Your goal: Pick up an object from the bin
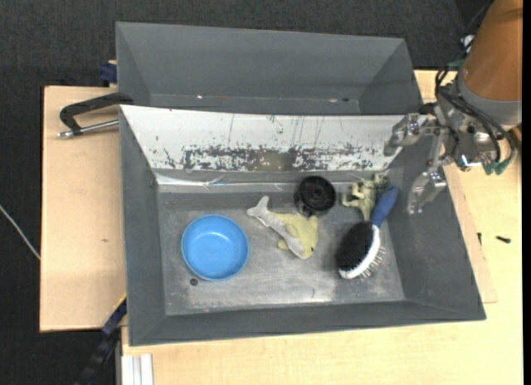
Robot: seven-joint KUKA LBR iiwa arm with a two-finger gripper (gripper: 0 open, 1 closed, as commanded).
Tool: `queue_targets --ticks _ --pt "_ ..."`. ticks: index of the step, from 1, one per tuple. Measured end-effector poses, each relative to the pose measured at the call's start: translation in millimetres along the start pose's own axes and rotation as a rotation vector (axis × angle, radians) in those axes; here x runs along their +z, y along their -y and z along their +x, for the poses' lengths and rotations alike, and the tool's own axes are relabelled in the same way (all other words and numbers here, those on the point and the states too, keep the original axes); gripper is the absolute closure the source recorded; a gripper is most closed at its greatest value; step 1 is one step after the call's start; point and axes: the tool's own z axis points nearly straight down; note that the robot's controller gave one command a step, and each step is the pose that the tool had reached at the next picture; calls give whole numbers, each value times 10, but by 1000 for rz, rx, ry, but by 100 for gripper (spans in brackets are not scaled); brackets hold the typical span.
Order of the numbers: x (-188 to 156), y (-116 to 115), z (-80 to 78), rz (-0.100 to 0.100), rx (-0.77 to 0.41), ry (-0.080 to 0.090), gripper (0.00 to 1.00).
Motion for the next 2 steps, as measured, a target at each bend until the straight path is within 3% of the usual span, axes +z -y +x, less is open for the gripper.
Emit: queue_targets --ticks 1,2 --pt "1886 83 55 -4 81 -26 0" --pt "2110 -106 429 -5 -251 -12 0"
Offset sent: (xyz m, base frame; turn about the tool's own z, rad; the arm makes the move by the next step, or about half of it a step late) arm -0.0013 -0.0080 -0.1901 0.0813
